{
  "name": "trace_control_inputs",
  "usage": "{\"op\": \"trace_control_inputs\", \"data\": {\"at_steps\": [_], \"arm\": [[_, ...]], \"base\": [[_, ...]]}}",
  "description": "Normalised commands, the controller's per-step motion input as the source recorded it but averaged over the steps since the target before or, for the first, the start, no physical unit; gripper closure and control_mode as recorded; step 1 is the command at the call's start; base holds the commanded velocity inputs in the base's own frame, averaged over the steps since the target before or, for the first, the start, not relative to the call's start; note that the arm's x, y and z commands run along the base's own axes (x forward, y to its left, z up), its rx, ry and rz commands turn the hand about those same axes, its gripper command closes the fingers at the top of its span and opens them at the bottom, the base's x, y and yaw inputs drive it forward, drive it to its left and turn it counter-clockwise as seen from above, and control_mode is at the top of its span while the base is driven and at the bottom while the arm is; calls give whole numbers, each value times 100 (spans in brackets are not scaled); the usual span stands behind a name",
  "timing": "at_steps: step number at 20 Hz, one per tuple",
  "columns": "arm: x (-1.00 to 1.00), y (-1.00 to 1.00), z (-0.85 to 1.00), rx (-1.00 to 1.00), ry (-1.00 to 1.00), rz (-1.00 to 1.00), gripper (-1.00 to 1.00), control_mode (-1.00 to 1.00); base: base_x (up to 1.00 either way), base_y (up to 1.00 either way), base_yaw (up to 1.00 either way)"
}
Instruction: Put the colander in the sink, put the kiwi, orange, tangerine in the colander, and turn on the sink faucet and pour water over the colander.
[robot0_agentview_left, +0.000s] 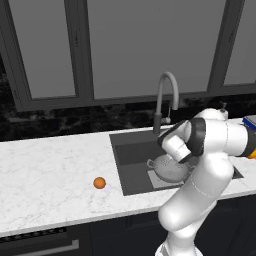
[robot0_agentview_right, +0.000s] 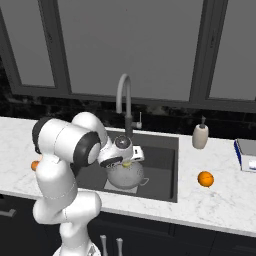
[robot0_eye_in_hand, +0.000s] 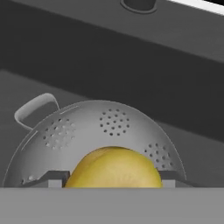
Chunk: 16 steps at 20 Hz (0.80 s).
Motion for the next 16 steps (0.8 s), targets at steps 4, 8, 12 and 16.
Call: {"op": "trace_control_inputs", "data": {"at_steps": [4,8,12,16], "arm": [[-28,0,6,0,-6,0,-100,-100],[-16,0,37,0,-13,0,-100,-100],[-2,0,96,0,-16,-5,-100,-100],[-38,-23,100,0,0,-11,-100,-100]], "base": [[0,0,0],[0,0,0],[0,0,0],[0,0,0]]}}
